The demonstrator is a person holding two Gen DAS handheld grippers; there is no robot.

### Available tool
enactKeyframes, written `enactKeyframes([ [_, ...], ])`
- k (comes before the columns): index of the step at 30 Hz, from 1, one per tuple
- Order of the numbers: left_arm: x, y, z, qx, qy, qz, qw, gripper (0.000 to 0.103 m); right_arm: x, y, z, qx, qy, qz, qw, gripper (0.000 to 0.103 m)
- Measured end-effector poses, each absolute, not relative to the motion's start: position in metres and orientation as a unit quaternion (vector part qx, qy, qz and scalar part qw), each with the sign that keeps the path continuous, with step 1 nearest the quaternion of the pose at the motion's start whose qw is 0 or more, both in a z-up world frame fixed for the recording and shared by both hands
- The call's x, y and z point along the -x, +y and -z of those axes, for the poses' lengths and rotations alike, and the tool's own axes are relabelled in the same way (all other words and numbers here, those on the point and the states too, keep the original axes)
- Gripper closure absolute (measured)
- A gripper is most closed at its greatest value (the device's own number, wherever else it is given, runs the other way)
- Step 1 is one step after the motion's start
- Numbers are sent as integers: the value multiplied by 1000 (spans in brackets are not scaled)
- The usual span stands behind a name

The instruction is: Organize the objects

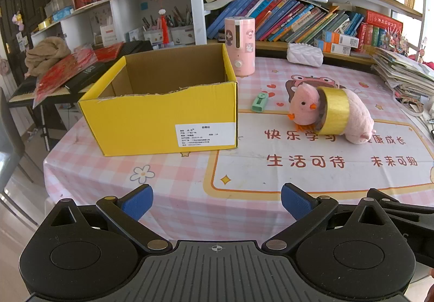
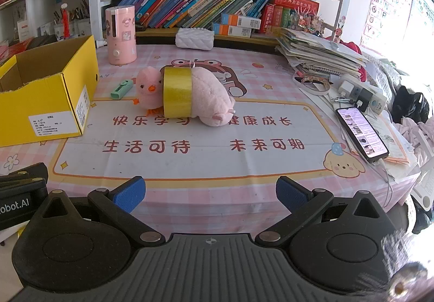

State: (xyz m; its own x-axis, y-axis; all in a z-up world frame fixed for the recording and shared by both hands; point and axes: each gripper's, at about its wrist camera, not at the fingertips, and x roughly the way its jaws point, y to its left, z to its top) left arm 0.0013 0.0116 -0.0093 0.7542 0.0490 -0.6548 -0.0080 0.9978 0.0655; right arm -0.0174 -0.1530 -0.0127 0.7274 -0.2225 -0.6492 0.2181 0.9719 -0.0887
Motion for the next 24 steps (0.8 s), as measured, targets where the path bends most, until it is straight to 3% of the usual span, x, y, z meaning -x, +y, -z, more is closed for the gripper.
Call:
enactKeyframes([
  [24,4,6,7,-29,352,-14,935,1,18,-154,12,3,350,118,929,0],
])
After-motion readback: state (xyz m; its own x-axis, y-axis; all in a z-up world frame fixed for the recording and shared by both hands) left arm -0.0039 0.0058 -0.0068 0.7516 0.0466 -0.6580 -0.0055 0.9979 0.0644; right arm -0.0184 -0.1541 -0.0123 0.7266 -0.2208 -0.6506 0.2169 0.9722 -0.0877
